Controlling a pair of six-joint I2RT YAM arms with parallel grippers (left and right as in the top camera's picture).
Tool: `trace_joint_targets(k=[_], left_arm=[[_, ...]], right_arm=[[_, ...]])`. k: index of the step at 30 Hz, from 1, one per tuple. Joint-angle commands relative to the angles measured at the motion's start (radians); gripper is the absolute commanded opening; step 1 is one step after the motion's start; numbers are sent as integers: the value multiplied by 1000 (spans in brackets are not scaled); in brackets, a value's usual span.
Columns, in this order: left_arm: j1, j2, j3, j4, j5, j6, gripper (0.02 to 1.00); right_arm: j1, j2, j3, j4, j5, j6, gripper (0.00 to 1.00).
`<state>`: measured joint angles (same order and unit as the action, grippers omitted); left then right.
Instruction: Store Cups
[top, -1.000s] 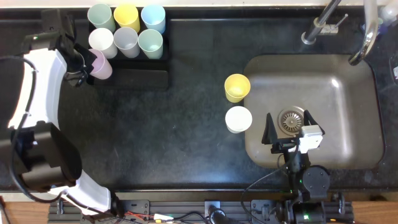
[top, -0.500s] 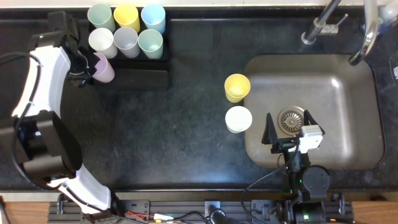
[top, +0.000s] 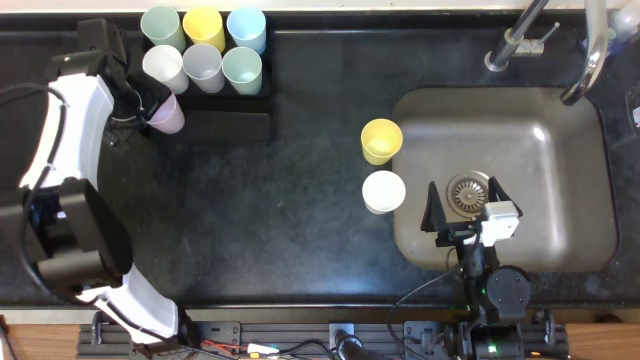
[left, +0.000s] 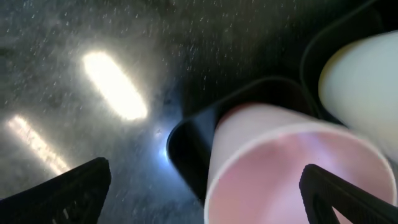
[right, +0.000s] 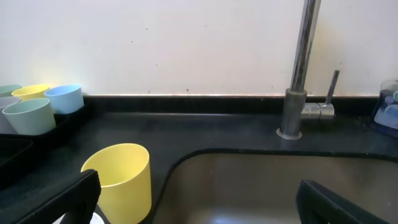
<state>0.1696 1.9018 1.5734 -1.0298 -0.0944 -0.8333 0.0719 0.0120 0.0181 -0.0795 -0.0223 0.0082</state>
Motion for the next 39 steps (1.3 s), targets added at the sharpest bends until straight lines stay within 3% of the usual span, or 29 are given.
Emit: trace_joint_targets(k=[1,4,7,13,16,18,23,30,35,39], left_arm=[[-87,-171,12,-18,4,60,998],[-238,-238,13,27,-21,149,998],[-449,-254,25,88,-105,229,998],[-871,-198,27,238,-375,187,998],[-996,-155,27,275,-435,90,998],[-1042,-131,27,281,-423,10,998],[-1069,-79,27,275,-287,-129,998],[-1024,-13,27,259,-130,-194,1000],[-967,29,27,257,-6,-219,873],[-933,45,27,246,38,-219,998]], right_arm=[[0,-8,-14,5,-7,7,998],[0,-8,-14,5,-7,7,998],[0,-8,-14,5,-7,7,998],[0,-8,-14,5,-7,7,998],[0,-8,-14,5,-7,7,998],[0,-8,-14,5,-7,7,996],[0,-8,-14,5,-7,7,996],[0,-8,-14,5,-7,7,996],[0,-8,-14,5,-7,7,996],[0,-8,-14,5,-7,7,996]])
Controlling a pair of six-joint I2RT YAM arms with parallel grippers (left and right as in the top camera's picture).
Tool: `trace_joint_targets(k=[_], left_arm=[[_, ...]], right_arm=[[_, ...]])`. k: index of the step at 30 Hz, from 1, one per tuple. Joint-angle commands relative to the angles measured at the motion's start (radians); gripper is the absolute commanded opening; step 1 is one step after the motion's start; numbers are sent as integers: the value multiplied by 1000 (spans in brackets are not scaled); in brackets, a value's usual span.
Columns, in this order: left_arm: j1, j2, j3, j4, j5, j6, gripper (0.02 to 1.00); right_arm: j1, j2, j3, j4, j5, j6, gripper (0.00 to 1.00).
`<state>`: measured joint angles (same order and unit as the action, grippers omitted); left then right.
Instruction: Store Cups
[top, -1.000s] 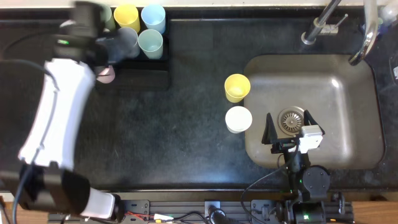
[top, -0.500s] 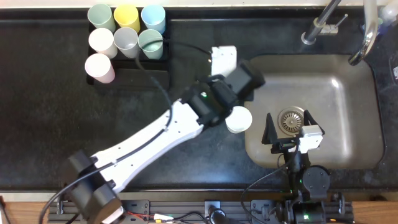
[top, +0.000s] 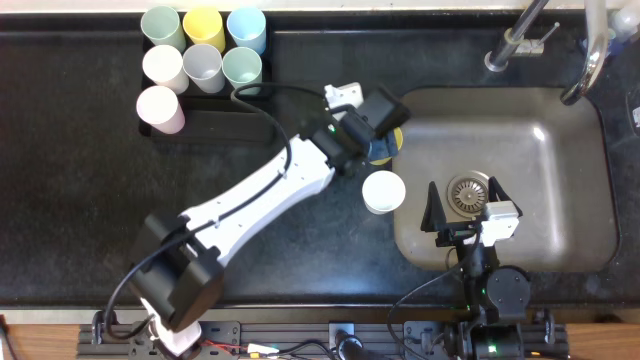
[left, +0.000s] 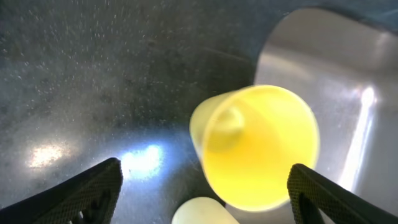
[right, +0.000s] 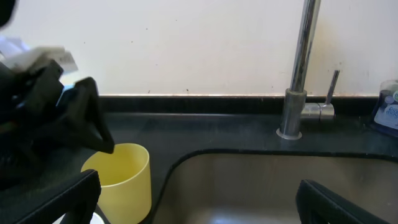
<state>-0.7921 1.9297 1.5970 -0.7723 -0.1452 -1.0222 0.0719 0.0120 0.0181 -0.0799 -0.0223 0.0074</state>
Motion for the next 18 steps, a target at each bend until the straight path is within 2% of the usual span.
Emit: trace_joint_targets(k=[1,12,18], left_arm=[[34,18,3,-19,97,-30,998],[41,47,3,-41,171,-32,998],[42,70,3,-41,177,-35,982]], right_arm=[[0,-8,-14,5,-7,8,996],[0,-8,-14,6,-7,8,996],[0,-8,-14,5,-7,8,998]])
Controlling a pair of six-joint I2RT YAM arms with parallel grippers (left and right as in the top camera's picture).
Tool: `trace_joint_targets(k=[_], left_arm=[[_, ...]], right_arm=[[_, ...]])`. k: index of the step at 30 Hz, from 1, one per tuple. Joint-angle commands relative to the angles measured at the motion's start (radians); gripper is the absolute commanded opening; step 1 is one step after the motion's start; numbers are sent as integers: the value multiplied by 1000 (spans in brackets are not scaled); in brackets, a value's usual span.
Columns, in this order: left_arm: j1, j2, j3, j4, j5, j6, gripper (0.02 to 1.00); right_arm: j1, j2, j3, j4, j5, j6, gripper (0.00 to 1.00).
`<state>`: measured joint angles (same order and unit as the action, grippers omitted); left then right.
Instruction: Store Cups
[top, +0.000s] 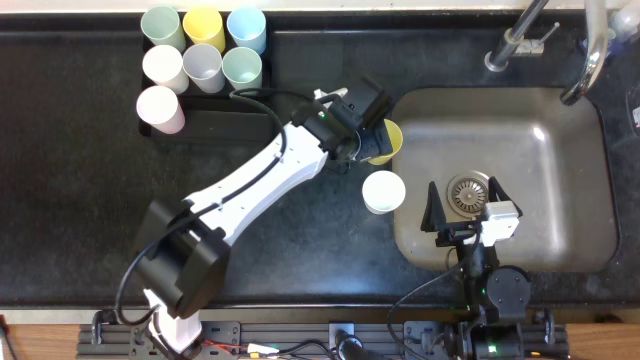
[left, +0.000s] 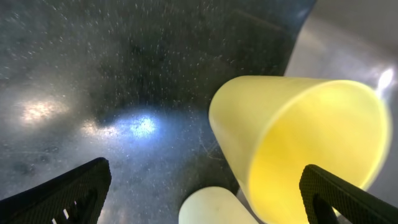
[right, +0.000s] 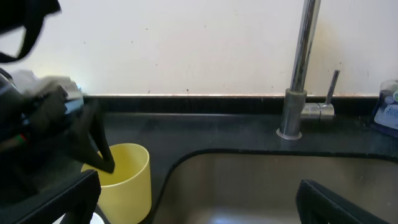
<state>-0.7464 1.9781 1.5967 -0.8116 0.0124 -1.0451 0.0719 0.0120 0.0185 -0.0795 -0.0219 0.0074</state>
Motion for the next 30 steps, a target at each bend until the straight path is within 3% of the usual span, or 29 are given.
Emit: trace_joint_targets(k=[1,4,5,8,13,19,26,30], left_arm=[[-2,22,3,-2,19,-12,873],[6,22,4,0,-3,-35,332],[11,22,7,2,-9,-34,237],[24,21,29,1,-31,-34,126],[60,-2,102,-41,-93,-30,38],[138,-114,159,-192,-199,-32,36],[370,-220,159,-475,-231,-198,36],[507,-212,154,-520,-223,-220,38]], right_arm=[[0,-8,-14,5,-7,8,998],[0,-8,-14,5,-7,8,996],[0,-8,-14,5,-7,8,998],[0,-8,-14,5,-7,8,998],[0,-8,-14,5,-7,8,996],[0,-8,-14,5,-7,8,998],[0,-8,-14,5,-7,8,998],[0,-8,-14,5,-7,8,998]])
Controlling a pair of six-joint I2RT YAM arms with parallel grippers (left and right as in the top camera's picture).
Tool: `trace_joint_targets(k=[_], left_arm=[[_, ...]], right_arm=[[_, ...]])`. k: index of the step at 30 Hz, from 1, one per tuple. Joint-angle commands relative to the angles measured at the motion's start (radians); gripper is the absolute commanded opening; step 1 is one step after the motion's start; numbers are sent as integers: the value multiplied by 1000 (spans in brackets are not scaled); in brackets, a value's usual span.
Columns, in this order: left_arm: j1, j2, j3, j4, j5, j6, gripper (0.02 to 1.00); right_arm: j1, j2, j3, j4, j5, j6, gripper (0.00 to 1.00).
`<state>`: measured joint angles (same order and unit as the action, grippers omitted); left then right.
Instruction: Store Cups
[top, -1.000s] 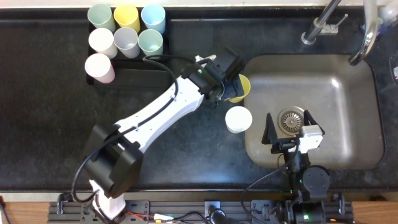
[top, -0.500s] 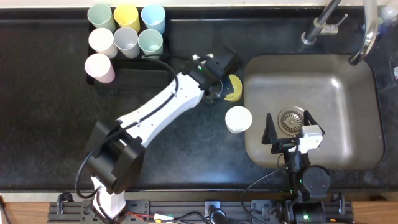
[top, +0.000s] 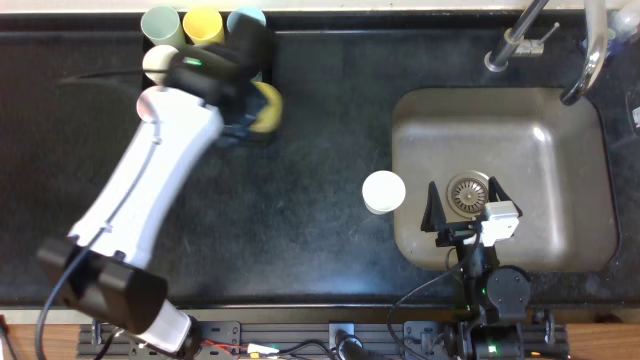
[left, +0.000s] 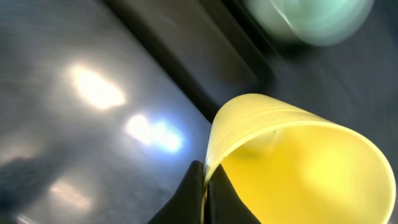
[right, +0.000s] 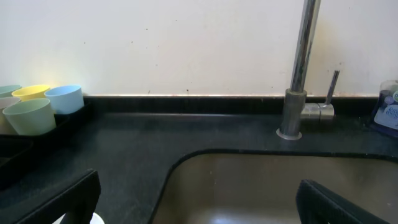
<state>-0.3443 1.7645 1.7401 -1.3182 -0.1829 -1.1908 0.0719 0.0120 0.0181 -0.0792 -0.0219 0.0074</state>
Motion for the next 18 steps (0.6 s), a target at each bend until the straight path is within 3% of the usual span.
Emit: trace_joint_targets(k=[1,8,18], left_arm=[[132,8,10,-11,-19,-75,38],[274,60,7,16,64,-75,36],[312,147,6,85,124,-63,38]], right_arm=[[0,-8,-14,5,-7,8,998],[0,-8,-14,5,-7,8,998],[0,-8,-14,5,-7,8,998]])
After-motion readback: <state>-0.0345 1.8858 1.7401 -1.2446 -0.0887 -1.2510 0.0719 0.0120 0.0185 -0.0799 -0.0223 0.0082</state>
